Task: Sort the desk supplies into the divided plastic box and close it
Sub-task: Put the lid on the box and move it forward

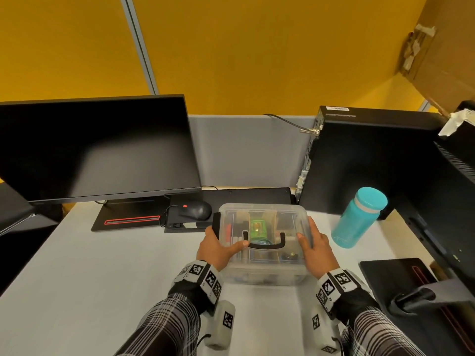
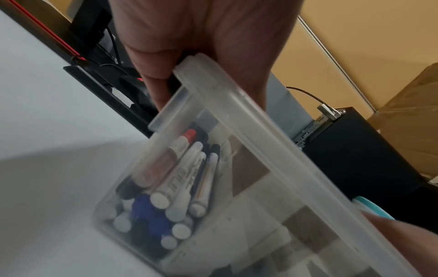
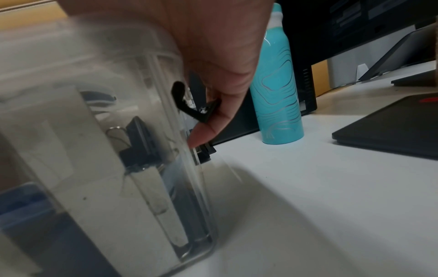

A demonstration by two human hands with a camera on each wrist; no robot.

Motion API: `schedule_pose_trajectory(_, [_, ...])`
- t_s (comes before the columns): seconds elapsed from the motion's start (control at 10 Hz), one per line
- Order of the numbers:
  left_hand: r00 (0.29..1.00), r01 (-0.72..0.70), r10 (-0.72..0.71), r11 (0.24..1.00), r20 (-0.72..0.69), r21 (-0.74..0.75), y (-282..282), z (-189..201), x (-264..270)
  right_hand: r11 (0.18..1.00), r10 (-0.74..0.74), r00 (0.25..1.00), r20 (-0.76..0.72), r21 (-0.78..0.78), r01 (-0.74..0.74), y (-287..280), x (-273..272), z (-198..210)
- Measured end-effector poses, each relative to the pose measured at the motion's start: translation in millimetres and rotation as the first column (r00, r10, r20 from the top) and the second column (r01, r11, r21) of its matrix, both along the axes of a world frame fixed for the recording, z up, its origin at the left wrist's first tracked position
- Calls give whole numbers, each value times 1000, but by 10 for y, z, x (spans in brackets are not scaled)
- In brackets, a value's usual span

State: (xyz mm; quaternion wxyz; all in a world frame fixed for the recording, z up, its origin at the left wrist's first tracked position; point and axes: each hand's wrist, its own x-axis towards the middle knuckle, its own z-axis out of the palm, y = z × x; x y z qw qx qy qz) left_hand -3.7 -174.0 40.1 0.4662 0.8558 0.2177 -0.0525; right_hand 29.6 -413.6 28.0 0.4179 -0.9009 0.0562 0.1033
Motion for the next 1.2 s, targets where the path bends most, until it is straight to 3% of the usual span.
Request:
schedule_pose_trajectory(0.2, [995,53,-55,998,82,23,-12,-20,-21,992,18,1000,-10,-123,-19,9,-7,30])
schedule_pose_trajectory(0.3, [990,47,-45,999,136,-12,-11,-48,-56,982,2,995,104,-190,18,41,-60,102])
schedule_pose_trajectory(0.4, [981,48,-34,996,189,-72,-24,-59,-78,945,82,976,201,-327,-12,144,-99,131])
schedule_pose_trajectory(0.6, [973,90,-70,993,219,-81,-37,-22,-63,906,50,997,57,-422,-21,258,-10,154])
schedule_pose_trajectory(0.8, [980,83,-72,995,183,-51,-9,-98,-25,825,156,985,73,-559,-90,325,-9,179])
schedule_pose_trajectory(1.0, [980,134,-137,991,146,28,47,-97,-42,820,135,988,72,-568,-70,289,-62,163])
schedule_pose_trajectory(1.1, [955,260,-252,965,157,-27,158,-78,-200,780,229,947,224,-625,-40,361,-163,171])
schedule_pose_trajectory(1.2, [961,272,-270,962,57,-25,430,-195,-560,749,515,747,421,-644,-154,642,-576,211])
